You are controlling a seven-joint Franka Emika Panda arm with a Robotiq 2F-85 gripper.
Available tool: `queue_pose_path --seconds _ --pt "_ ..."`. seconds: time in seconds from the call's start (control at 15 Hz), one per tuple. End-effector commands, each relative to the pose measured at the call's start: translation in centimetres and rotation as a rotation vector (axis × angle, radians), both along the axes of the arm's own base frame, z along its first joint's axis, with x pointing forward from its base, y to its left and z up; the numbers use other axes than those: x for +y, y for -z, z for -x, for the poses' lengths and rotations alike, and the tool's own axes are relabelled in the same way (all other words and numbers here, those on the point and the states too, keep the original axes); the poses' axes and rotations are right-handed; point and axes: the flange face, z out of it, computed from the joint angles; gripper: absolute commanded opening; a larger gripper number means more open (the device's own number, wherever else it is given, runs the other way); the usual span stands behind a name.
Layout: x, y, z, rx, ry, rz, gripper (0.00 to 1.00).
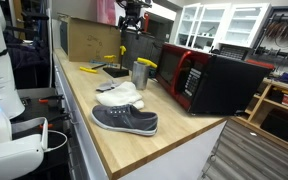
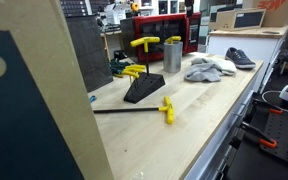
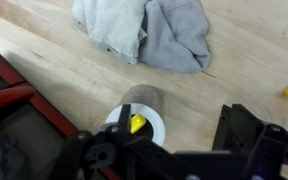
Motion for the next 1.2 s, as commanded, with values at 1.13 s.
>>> queue_pose_path --seconds 1.13 --pt "17.3 3.0 -9.7 -0.014 -0.934 -0.298 1.0"
